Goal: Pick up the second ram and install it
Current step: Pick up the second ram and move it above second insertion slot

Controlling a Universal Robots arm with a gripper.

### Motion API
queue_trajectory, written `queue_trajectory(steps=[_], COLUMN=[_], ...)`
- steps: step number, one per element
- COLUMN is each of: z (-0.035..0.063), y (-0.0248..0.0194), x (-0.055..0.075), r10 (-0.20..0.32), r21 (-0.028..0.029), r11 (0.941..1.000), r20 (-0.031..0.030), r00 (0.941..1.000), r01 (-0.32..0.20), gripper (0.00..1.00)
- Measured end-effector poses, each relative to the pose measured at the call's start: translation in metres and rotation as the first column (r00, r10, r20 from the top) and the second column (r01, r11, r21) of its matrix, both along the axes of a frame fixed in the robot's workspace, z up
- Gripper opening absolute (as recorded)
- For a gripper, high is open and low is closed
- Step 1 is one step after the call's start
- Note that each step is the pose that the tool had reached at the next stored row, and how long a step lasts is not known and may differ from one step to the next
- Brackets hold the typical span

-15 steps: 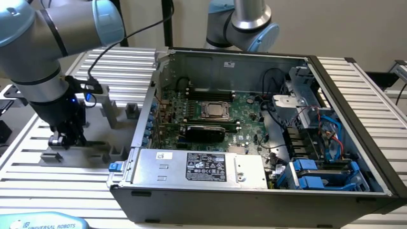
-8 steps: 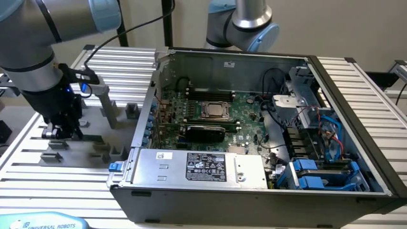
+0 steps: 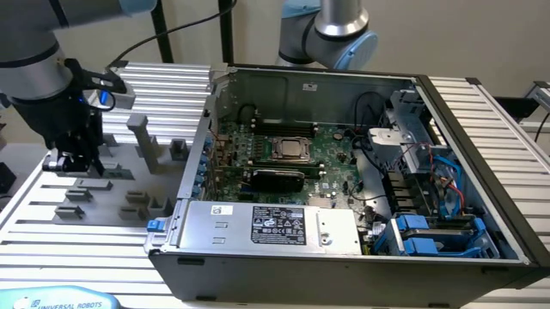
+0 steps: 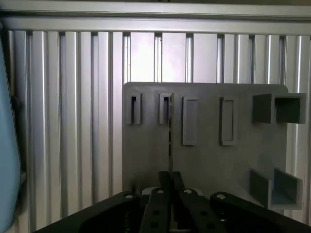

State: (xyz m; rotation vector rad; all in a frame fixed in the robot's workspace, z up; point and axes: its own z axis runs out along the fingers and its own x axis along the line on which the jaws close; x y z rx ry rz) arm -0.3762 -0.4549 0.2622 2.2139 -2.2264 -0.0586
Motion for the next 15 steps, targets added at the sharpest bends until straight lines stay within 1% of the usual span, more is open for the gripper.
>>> queue_trajectory(steps=[8,12,15], z=[0.0362,0.0546,0.0681], y=[0.0,0.0,0.0], x=[0.002,0.007,0.014], r10=[0.0,0.0,0.0], r21=[0.0001,0.0001,0.0001], r11=[1.0,1.0,1.0], r20=[0.0001,0.0002,0.0001], r00=[1.0,1.0,1.0], r01=[0.0,0.0,0.0], gripper=[0.13,0.13,0.13])
